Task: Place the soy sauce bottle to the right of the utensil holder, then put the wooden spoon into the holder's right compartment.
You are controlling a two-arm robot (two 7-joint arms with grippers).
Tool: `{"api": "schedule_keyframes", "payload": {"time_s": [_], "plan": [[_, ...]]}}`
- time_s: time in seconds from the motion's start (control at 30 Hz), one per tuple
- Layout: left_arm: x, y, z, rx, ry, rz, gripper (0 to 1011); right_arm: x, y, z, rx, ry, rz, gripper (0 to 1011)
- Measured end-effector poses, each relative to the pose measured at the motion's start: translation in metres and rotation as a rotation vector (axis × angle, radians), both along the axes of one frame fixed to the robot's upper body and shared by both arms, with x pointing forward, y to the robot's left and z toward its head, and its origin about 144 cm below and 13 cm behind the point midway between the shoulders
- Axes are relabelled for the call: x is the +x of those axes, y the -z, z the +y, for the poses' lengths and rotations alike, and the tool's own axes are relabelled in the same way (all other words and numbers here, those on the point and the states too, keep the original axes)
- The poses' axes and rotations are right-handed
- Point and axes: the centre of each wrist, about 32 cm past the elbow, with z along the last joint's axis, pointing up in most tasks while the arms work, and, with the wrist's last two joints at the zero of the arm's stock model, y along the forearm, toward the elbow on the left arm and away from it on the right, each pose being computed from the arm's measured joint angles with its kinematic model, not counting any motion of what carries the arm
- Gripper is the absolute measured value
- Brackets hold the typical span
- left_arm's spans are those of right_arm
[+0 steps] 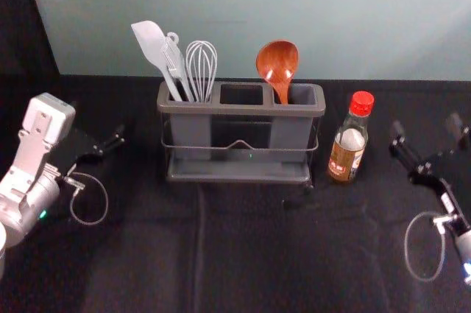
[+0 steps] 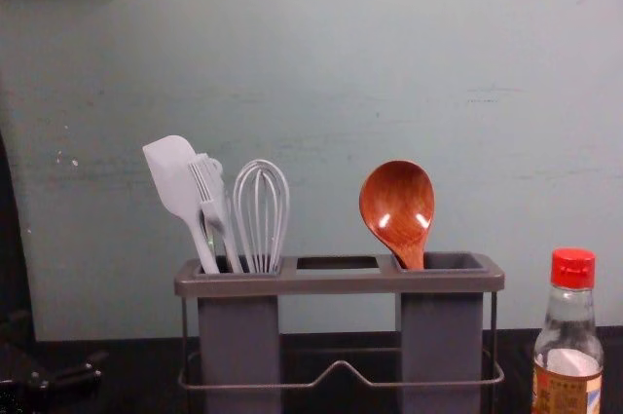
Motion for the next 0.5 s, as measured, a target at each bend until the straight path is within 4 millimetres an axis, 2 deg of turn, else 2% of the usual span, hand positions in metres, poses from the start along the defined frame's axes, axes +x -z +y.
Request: {"api": "schedule_keyframes", "payload": {"time_s": [0.23,0.5], "plan": [[0.0,0.0,0.0,0.0,0.0,0.0,1005,0.004,0.025,0.002,0.009,-0.007,0.071,1002],[0.0,0.0,0.0,0.0,0.0,0.0,1005,0.007,0.039,0.005,0.005,-0.008,0.129,1002]]}}
